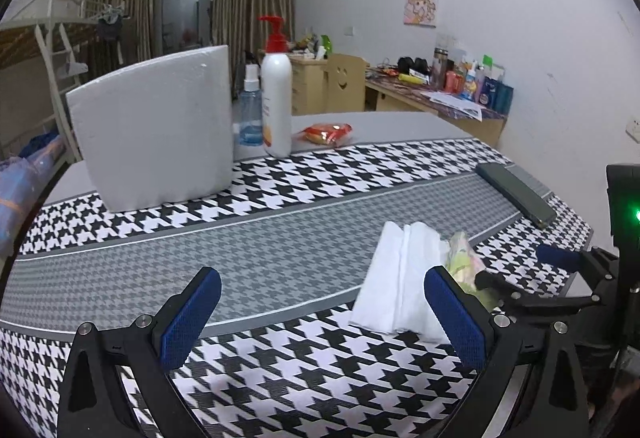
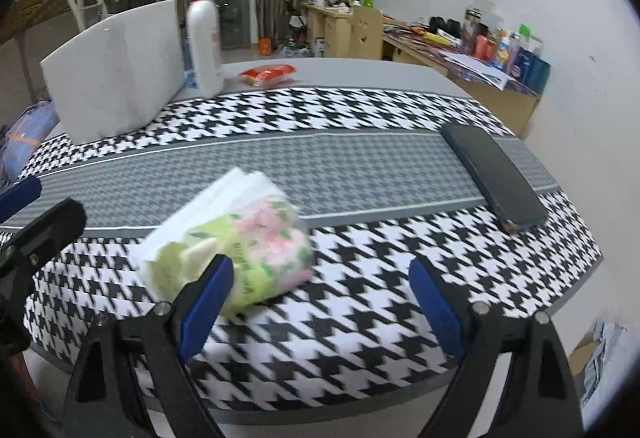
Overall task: Organize soft objects
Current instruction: 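Bring both tools over the white tissue and floral wet-wipe pack, then lower the left tool onto the white tissue and close on it, then lift the white tissue with the left tool while the right tool grasps the floral wipe pack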
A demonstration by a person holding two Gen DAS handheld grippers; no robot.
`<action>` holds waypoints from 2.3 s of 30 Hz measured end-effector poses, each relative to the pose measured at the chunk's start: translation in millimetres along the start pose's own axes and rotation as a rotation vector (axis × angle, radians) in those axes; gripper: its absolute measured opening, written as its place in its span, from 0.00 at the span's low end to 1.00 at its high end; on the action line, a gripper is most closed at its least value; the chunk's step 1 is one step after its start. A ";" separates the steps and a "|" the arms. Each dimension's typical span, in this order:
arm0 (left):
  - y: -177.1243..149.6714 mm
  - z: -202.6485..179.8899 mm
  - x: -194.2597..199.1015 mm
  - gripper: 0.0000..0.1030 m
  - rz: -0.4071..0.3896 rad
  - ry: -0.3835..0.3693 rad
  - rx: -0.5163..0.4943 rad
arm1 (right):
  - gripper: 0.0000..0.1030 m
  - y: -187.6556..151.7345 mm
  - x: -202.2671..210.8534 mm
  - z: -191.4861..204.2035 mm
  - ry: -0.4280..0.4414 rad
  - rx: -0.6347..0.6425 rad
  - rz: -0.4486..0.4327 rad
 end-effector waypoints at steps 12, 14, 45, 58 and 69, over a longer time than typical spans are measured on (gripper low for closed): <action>-3.4 -13.1 -16.8 0.99 0.051 -0.039 -0.029 | 0.90 -5.2 -3.0 -22.3 -0.096 -0.017 0.009; -3.6 -16.5 -20.1 0.99 0.061 -0.044 -0.038 | 0.90 -4.5 -3.7 -30.7 -0.112 -0.041 0.014; -13.0 -49.4 -65.4 0.49 0.267 -0.130 -0.114 | 0.90 -3.9 1.4 -38.6 0.049 -0.102 -0.011; -9.4 -44.9 -67.3 0.06 0.264 -0.159 -0.093 | 0.90 2.1 -0.4 -27.4 0.136 -0.140 0.017; -5.6 -35.4 -58.0 0.05 0.219 -0.153 -0.078 | 0.89 1.7 -21.6 -24.7 0.229 -0.205 0.117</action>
Point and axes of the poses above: each gripper's, at about its wrist camera, not at the fingertips, and x roughly against the way its jaws point, z to its left, y to its top, the point moved 1 cm from there along -x, roughly the way its jaws point, and after that the axes turned 9 degrees about -y, right-handed, at the moved point
